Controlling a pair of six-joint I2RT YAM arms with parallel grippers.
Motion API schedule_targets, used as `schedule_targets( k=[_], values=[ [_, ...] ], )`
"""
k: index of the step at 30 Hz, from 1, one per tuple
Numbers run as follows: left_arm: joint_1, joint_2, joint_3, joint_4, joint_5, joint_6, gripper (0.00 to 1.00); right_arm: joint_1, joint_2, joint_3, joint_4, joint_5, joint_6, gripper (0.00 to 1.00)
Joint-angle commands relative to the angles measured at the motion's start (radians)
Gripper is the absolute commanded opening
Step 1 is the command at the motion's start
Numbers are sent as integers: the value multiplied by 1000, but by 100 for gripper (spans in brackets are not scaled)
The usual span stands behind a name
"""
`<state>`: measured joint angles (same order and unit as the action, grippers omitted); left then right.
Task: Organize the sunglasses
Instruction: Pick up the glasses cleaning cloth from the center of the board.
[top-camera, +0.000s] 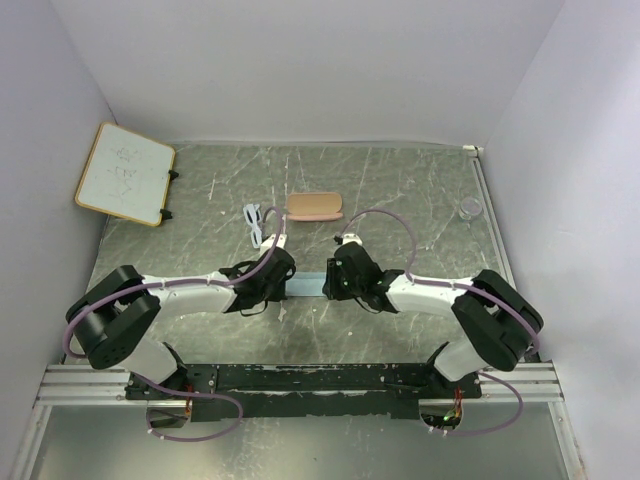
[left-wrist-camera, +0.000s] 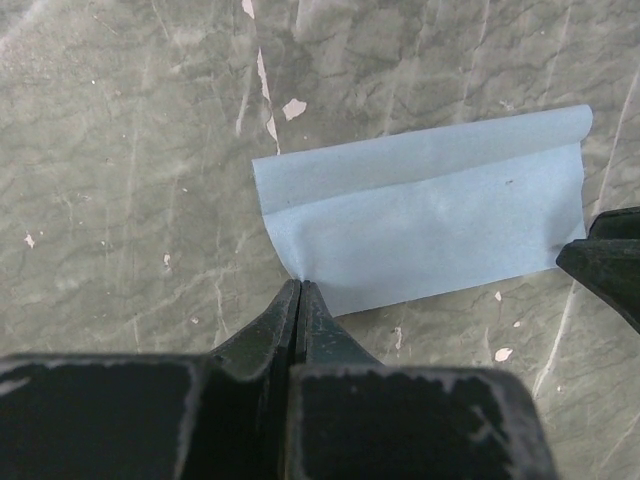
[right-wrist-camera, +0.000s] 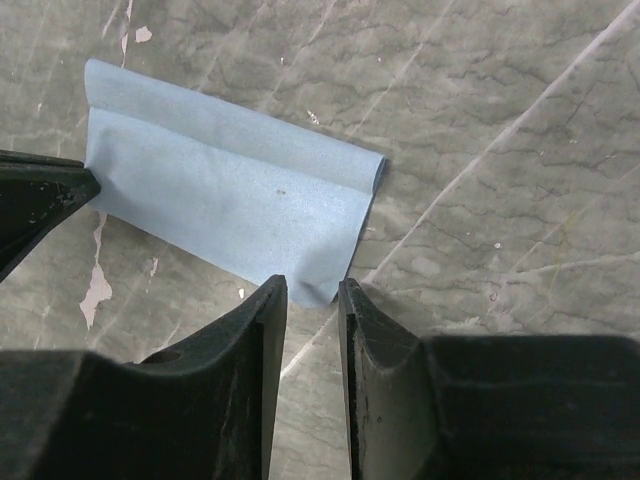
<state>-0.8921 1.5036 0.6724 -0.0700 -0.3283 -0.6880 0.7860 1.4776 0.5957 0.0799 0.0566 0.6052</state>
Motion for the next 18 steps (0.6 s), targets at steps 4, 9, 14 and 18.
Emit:
schedule_targets(
  k=[4,9,14,18],
  values=[
    [-4,-26,-15,15,11,16,7,11,13,29,-38,24,20,27],
    [-4,-25,-18,20,15,16,7,14,6,20,-38,30,21,27],
    [-5,-22,-18,26,18,15,7,14,20,20,-28,24,20,27],
    [-5,-24,-17,22,15,14,7,14,34,24,-18,17,18,27]
  ],
)
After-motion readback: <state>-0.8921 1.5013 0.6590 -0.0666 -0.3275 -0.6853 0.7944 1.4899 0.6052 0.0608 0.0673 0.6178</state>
